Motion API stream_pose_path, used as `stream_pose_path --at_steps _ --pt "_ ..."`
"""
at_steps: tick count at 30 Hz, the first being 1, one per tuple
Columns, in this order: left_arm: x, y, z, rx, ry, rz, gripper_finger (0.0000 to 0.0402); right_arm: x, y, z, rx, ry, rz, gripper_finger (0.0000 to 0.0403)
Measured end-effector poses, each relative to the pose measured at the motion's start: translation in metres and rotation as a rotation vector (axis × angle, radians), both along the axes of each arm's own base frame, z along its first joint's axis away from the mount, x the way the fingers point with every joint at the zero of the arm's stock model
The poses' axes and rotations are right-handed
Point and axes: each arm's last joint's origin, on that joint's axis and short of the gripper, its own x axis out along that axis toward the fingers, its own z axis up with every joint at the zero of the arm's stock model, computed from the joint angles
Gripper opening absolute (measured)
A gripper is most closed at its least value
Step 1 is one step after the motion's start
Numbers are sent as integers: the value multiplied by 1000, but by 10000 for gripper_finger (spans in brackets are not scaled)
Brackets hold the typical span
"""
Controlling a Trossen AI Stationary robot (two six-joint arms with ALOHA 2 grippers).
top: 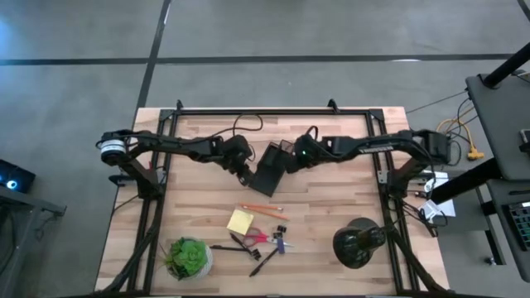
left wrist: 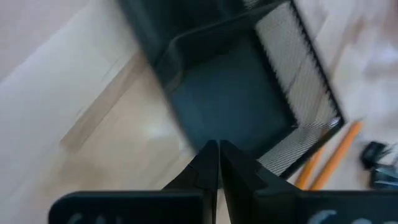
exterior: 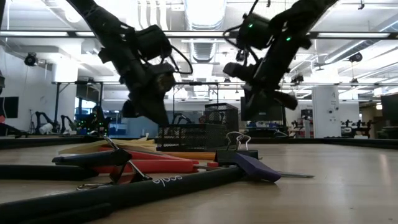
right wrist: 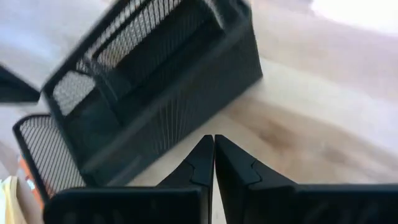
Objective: Pick and place office supplies into organizer
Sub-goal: Adjust the desk organizer
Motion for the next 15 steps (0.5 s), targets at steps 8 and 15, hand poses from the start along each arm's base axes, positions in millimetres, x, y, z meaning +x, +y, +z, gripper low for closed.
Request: stream_pose_path --at_steps 8,15 --pt "2 -3 -7 -24 19 4 0 37 -28 19 -82 -43 125 9" --pt "-7 -4 -14 29 147 52 0 58 -34 43 -154 -15 198 9"
